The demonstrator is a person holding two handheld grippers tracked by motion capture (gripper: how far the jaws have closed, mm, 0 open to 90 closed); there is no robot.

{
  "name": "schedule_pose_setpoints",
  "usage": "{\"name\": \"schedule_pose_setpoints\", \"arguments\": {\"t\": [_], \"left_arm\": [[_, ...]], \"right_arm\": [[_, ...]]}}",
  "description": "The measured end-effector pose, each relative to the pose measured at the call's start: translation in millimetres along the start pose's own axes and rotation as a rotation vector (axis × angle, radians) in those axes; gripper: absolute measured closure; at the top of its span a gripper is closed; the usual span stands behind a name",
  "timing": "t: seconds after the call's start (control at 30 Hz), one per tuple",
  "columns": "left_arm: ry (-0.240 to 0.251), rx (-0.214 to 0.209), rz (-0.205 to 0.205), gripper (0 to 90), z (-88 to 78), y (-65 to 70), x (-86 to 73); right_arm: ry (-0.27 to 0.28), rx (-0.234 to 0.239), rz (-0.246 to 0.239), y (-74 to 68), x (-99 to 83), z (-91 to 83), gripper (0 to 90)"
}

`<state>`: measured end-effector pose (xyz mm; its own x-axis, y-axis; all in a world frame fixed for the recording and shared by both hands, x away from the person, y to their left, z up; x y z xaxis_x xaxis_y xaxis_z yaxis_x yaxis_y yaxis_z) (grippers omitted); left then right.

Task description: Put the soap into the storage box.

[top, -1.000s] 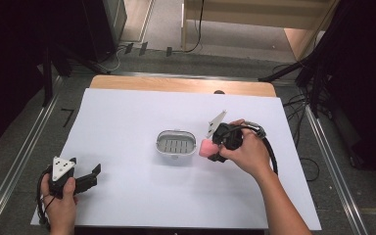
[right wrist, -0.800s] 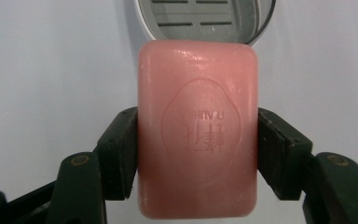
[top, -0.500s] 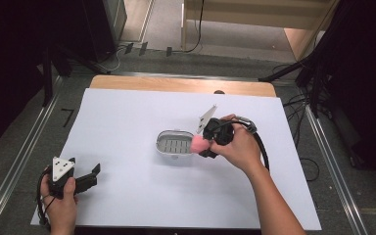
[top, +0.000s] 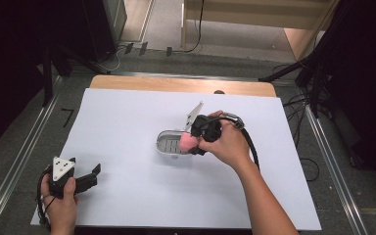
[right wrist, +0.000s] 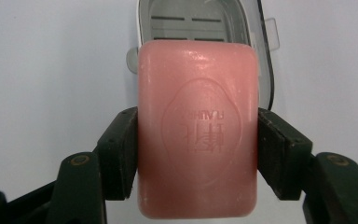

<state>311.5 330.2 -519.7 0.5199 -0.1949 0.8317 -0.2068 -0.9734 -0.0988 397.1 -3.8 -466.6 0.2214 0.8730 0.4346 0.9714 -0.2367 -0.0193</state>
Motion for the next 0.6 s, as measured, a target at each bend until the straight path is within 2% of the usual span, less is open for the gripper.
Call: {"name": "schedule_pose_setpoints", "arguments": {"t": [0.4,0.6], "left_arm": [[-0.002,-0.005,-0.001,13.5,-0.1,0.0,-0.1],[0.001,-0.007,-0.002,13.4,0.2,0.1,0.0]], "right_arm": [[-0.006,0.010,-0.048,-3.0,22.1,10.9,38.8],[-0.009,0.009,-0.054,-2.8,29.3,16.9,38.8]]}}
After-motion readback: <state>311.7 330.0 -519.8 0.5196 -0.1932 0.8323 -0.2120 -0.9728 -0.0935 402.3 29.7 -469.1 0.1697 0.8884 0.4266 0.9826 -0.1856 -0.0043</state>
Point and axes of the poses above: each handheld gripper's, and its own axes: z roughly forward along the jaws, x roughly out of its top, y roughly to its right, the point moved 10 cm from there along z, roughly forward along the jaws, and after that the axes turned 5 degrees about z, right-handed, at the moved point
